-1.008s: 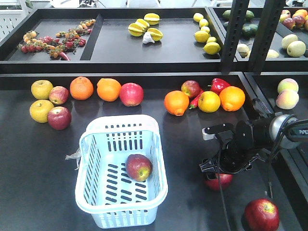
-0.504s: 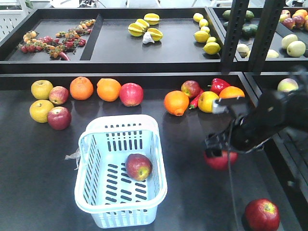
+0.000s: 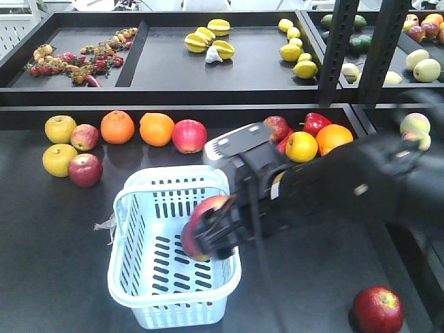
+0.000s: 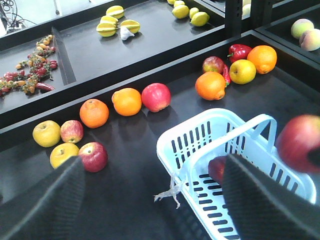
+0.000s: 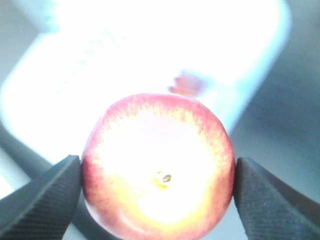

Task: Pick three apples into basket with both arms
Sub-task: 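Carry the second red apple into the basket and open the right gripper, then move the right gripper to the red apple nearest the robot and grasp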

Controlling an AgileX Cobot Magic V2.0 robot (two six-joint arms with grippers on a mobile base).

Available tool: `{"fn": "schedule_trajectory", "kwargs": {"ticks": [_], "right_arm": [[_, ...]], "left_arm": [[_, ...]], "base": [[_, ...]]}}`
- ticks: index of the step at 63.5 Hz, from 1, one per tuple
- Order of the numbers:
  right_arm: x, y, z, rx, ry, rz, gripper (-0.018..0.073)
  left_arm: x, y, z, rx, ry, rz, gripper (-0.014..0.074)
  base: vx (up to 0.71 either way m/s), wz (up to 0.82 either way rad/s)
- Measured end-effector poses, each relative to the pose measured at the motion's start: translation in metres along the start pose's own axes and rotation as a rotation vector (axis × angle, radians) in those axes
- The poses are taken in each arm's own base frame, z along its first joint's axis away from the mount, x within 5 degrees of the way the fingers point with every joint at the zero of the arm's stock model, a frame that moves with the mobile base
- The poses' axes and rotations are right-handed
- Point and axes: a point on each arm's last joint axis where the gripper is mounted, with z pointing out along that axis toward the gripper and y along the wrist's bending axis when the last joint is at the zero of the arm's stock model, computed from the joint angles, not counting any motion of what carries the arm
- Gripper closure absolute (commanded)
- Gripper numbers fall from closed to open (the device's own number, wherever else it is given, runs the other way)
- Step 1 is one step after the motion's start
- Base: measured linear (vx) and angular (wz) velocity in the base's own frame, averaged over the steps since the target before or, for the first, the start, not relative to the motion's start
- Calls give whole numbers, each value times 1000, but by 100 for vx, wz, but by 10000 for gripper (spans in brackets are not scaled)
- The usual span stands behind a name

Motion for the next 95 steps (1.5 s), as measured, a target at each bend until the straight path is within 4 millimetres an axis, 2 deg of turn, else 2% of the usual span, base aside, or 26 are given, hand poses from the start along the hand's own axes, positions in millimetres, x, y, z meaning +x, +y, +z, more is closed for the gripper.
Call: {"fn": "schedule_trajectory", "kwargs": {"ticks": [10, 24, 34, 51, 56, 63, 72, 83, 95], "right_arm": [[1, 18, 31, -23, -12, -20, 172], [8, 14, 72, -4, 15, -2, -1], [9, 13, 76, -1, 9, 14, -101], [8, 14, 73, -2, 5, 25, -106], [10, 14, 67, -7, 43, 23, -100], [13, 11, 49, -1, 102, 1, -92], [12, -4, 12, 49, 123, -23, -89], [11, -40, -32, 152, 96, 8, -83], [27, -88, -49, 250, 156, 131, -74]], "left_arm": [[0, 0, 0, 0, 0, 0, 56], [0, 0, 0, 0, 0, 0, 56], [0, 0, 0, 0, 0, 0, 56], [0, 0, 0, 0, 0, 0, 56], [0, 0, 0, 0, 0, 0, 56], [0, 0, 0, 0, 0, 0, 56], [0, 0, 0, 0, 0, 0, 56], [0, 0, 0, 0, 0, 0, 56], [0, 0, 0, 0, 0, 0, 56]], "base": [[0, 0], [0, 0], [0, 0], [0, 0], [0, 0], [0, 0], [0, 0], [0, 0], [0, 0]]}}
